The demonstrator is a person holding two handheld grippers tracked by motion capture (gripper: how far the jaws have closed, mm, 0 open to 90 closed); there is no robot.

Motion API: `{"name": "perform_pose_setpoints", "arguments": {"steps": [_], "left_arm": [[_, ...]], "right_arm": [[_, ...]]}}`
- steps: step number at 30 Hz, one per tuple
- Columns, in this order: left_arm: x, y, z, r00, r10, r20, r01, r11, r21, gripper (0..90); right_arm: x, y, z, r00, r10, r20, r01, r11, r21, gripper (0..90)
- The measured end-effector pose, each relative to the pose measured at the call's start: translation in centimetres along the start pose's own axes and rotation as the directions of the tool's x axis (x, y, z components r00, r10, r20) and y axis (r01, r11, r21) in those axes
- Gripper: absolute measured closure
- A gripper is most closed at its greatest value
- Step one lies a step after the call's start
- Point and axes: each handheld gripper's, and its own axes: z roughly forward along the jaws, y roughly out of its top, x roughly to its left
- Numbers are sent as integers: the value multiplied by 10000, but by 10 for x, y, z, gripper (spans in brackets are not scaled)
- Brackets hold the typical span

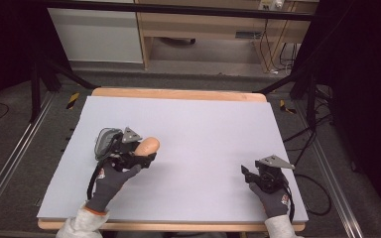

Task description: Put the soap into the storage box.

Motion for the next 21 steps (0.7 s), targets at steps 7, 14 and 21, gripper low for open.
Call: {"name": "perform_pose_setpoints", "arguments": {"steps": [7,14,21], "left_arm": [[30,0,-14,9973,-519,-528,510,9985,-188,318],[54,-4,-21,9896,-1066,-971,1041,9941,-311,318],[73,-13,-20,9799,-1527,-1285,1496,9882,-334,318]], "right_arm": [[0,0,0,10000,-10,2,10,10000,24,413],[0,0,1,10000,-87,13,87,10000,37,413],[1,0,1,10000,-64,-24,64,10000,10,412]]}}
